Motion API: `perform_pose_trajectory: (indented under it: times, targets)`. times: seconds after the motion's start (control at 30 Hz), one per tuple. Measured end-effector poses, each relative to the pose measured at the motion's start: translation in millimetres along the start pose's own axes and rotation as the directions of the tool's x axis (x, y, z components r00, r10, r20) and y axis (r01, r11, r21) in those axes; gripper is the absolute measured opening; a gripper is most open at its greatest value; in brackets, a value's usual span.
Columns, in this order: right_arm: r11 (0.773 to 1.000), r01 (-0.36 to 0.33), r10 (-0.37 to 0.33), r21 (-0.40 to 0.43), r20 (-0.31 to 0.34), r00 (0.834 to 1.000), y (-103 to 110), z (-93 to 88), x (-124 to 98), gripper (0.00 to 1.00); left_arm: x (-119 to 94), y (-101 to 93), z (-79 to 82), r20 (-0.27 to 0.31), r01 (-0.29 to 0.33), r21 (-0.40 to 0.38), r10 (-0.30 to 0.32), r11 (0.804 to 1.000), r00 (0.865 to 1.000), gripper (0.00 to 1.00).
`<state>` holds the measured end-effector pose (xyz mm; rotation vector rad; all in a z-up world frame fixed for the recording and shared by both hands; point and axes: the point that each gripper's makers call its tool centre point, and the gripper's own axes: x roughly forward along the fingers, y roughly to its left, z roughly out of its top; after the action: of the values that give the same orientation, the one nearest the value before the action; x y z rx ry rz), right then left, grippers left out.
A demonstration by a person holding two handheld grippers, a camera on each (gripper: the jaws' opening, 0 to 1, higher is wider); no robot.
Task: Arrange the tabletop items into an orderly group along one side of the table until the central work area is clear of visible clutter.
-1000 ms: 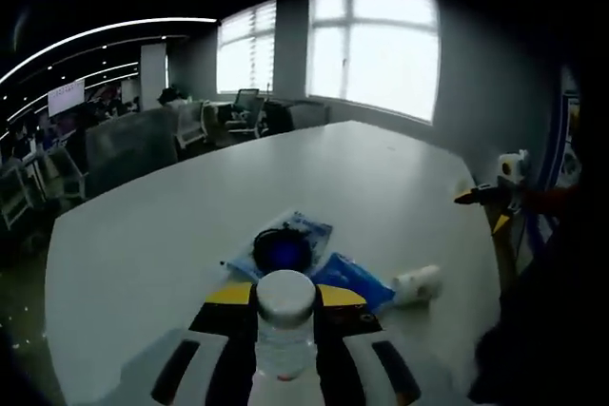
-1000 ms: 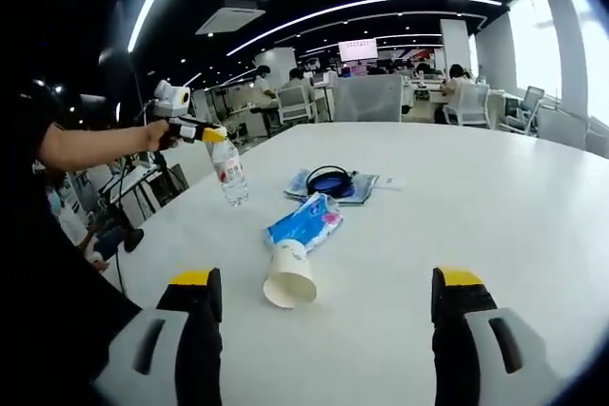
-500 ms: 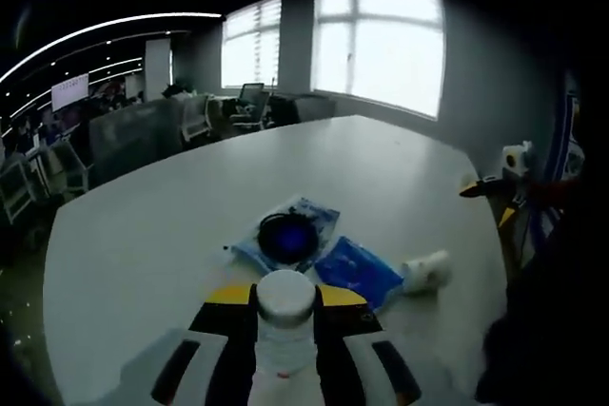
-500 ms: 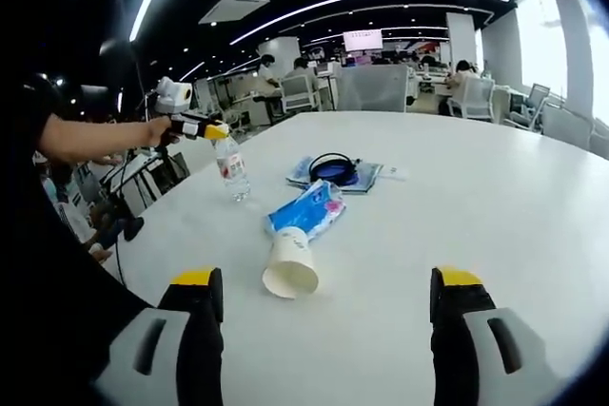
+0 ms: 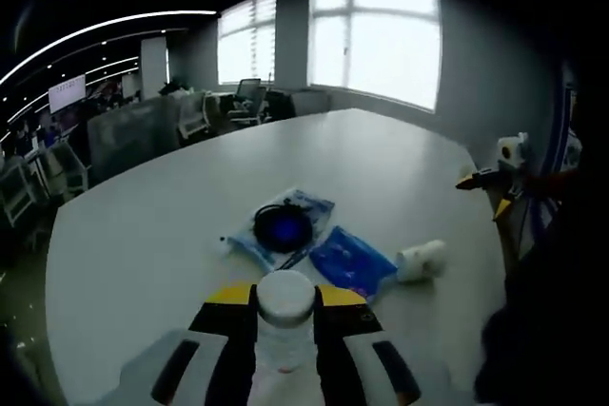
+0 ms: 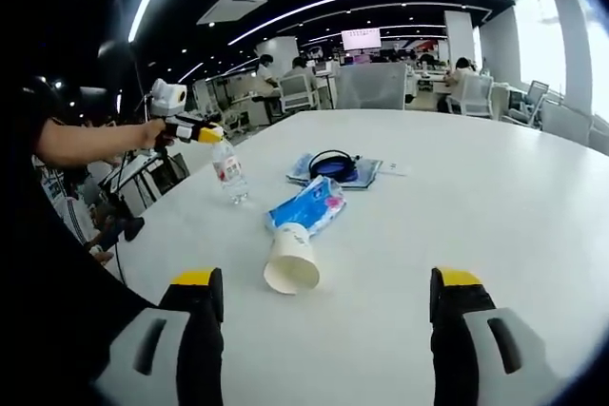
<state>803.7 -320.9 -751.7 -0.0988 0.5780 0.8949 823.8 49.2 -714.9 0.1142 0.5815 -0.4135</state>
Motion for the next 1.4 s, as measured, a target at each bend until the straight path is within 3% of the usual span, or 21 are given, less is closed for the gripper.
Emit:
perform_pose_trajectory:
  times: [0.4, 0.57, 0.67, 0.87, 0.93, 1.03, 1.23, 1.4]
  targets:
    - [1.000, 0.001, -0.001, 0.000, 0.006, 1.000, -2, 0.5, 0, 0.85, -1, -11.2, -3.9, -0.001, 0.017, 0.044, -0.017, 0.999, 1.000, 0.20]
    - [1.000, 0.001, -0.001, 0.005, 0.000, 1.000, -1, -2.5, 0, 0.85, -2, -6.8, -6.1, -0.001, 0.011, 0.040, -0.011, 0.999, 1.000, 0.21]
    - [1.000, 0.000, 0.000, 0.006, 0.000, 1.000, 1, -3.5, 1, 0.85, -2, -15.3, -2.1, 0.016, 0.010, 0.051, -0.011, 0.999, 1.000, 0.21]
    - [1.000, -0.006, 0.006, 0.007, 0.003, 1.000, 3, -4.1, 2, 0.84, -5, -13.9, 0.5, 0.046, 0.006, 0.029, -0.007, 1.000, 0.999, 0.22]
    - [1.000, -0.008, 0.008, 0.008, 0.002, 1.000, 4, -4.6, 3, 0.84, -8, -14.3, 10.1, 0.098, 0.010, 0.016, -0.012, 1.000, 0.995, 0.22]
    - [1.000, -0.010, 0.010, 0.021, 0.034, 0.999, 3, 0.4, 4, 0.84, -12, -8.3, 13.4, 0.101, -0.003, 0.046, -0.001, 0.999, 0.995, 0.26]
    - [1.000, -0.016, 0.016, -0.007, 0.036, 0.999, 3, 3.3, 5, 0.83, -23, -14.0, 13.0, 0.104, -0.006, 0.017, 0.005, 1.000, 0.995, 0.38]
    - [0.997, -0.034, 0.038, -0.062, 0.067, 0.997, 5, 8.1, 9, 0.77, -37, -27.2, 18.4, 0.172, -0.018, -0.012, 0.020, 1.000, 0.985, 0.44]
